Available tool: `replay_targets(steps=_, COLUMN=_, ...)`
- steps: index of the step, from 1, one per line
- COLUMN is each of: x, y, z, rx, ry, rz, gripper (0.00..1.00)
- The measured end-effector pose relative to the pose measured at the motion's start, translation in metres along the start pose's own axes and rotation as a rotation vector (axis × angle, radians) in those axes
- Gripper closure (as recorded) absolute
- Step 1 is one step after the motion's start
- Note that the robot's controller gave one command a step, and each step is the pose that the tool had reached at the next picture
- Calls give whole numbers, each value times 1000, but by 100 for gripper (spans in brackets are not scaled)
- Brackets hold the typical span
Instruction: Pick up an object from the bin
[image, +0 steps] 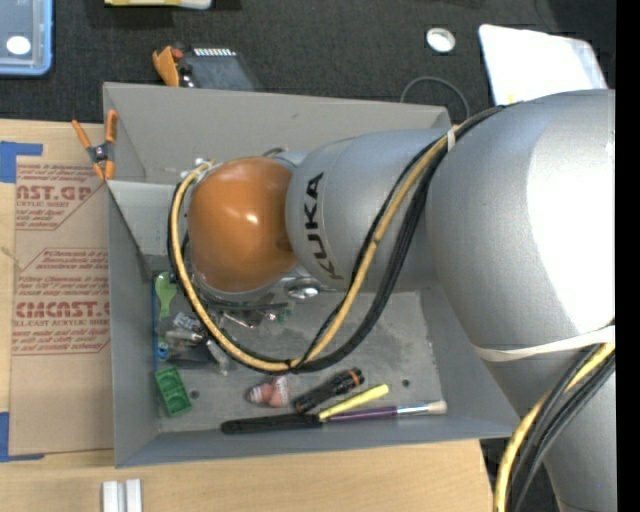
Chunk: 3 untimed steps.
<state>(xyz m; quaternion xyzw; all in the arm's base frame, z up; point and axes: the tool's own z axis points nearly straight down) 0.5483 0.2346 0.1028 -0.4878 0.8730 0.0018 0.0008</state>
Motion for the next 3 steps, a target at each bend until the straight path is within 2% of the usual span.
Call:
replay_targets(steps=1, x=0, y=0, z=0, rx=0, ry=0, rz=0, gripper=100)
replay_targets(steps=2, x=25, y=22, z=-75, rx=-4, ry=5, rz=15, gripper=100)
replay_targets(steps=3, x=22, y=22, z=-114, rx=-5, ry=5, rz=-3, gripper=100)
